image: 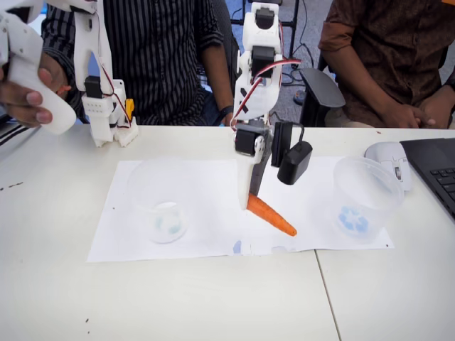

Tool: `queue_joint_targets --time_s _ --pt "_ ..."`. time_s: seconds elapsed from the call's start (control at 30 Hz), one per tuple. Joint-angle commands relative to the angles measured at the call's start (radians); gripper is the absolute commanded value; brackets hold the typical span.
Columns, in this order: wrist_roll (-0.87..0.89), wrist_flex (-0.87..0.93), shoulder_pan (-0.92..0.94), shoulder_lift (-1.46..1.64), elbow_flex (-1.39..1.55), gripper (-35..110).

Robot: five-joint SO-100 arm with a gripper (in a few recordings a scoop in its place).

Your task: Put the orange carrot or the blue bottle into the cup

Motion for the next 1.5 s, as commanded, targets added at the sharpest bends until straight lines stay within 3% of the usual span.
queue_joint_targets --time_s 0.0,0.97,1.47 --pt "-0.028 0.009 0.029 0.261 -0.087 12" --pt "-0.42 0.011 0.661 0.38 0.023 13" --pt "-0.502 -0.002 0.785 0.379 0.075 13"
